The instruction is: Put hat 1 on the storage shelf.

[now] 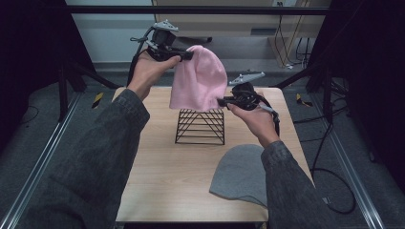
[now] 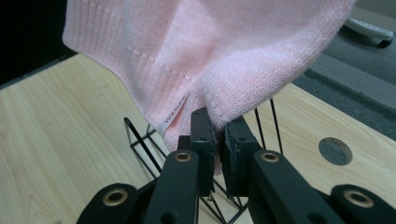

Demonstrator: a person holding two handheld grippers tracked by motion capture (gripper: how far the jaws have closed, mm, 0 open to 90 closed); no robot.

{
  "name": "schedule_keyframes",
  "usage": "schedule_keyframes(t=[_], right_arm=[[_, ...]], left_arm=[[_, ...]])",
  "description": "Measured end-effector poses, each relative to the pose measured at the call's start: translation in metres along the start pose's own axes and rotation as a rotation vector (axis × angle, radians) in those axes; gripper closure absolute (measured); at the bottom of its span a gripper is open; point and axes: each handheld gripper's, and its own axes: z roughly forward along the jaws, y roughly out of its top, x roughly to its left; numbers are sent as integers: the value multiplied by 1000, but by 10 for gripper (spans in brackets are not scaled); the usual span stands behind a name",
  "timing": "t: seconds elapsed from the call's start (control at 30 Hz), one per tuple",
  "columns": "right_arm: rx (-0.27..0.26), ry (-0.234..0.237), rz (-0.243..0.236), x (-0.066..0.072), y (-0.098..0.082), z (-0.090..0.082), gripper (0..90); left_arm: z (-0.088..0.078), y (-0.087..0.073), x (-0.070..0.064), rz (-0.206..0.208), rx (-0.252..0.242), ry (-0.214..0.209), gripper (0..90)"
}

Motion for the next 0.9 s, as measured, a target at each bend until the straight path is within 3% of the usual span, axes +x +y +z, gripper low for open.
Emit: schedule_keyframes(t=[0.1, 0.37, 0.9], right_arm=[[-1, -11, -3, 1, -5, 2, 843], [-11, -36, -26, 6, -23, 2, 842], [31, -57, -61, 13, -49, 5, 839]], left_arm=[[1, -7, -2, -9, -23, -2, 801], [-2, -20, -16, 22, -67, 5, 801], [-5, -39, -42, 70, -62, -2, 801]])
